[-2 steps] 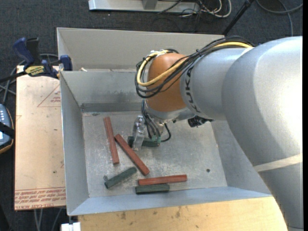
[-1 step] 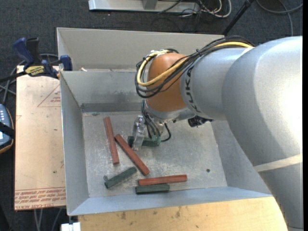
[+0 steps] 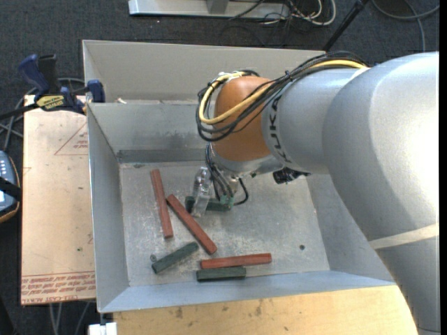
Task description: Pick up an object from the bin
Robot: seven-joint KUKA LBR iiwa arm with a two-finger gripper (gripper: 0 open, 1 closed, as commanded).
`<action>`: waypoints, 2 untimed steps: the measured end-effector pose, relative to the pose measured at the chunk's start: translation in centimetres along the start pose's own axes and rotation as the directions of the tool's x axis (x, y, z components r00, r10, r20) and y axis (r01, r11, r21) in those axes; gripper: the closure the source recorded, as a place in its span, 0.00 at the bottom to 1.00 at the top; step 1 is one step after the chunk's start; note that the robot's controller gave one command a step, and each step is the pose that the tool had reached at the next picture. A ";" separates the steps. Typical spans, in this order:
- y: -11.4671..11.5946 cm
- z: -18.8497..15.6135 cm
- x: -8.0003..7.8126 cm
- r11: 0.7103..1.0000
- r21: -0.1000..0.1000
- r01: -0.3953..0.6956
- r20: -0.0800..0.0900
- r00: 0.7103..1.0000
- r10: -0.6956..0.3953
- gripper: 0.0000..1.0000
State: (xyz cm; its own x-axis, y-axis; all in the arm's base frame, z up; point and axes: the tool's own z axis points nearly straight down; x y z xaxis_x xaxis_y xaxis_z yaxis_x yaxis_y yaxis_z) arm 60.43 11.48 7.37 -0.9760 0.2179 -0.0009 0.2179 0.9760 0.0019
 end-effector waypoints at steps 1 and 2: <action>-0.1 -0.6 0.2 1.000 0.003 0.000 -0.005 1.000 0.000 1.00; -0.1 -2.8 0.3 1.000 0.005 0.000 -0.010 1.000 0.000 1.00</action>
Offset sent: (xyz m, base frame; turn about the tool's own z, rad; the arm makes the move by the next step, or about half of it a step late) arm -0.0001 -0.0001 0.1020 0.0000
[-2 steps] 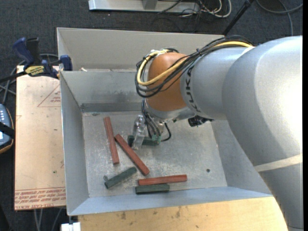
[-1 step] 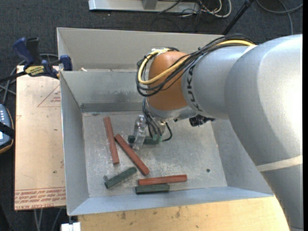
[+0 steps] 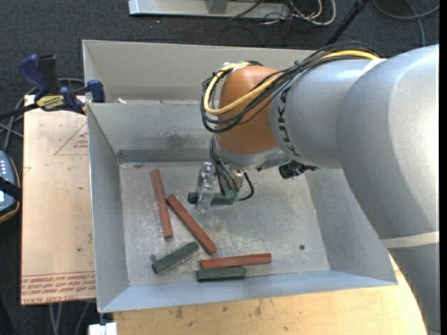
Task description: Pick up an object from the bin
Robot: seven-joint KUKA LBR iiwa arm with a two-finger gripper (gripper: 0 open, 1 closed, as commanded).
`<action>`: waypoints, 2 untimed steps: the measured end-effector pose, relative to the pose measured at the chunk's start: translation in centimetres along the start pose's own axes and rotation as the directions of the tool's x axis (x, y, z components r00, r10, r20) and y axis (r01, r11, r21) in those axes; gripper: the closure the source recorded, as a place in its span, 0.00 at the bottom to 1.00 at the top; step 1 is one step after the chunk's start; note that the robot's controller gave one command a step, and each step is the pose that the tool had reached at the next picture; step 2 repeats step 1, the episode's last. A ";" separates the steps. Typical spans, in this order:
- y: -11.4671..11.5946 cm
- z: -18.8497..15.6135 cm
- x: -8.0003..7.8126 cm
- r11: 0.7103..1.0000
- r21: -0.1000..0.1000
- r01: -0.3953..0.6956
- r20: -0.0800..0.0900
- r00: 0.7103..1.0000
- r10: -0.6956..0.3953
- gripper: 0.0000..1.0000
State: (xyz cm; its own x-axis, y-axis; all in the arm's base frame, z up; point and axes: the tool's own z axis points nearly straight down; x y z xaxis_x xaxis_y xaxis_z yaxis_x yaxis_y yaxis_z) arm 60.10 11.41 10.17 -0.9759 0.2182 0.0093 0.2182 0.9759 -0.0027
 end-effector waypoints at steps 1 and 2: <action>0.1 -2.4 -0.2 1.000 -0.004 0.000 0.008 1.000 0.000 1.00; 0.1 -2.4 -0.2 1.000 -0.004 0.000 0.008 1.000 0.000 1.00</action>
Offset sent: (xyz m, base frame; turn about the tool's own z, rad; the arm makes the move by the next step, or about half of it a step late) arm -0.0001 0.0002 0.0350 0.0000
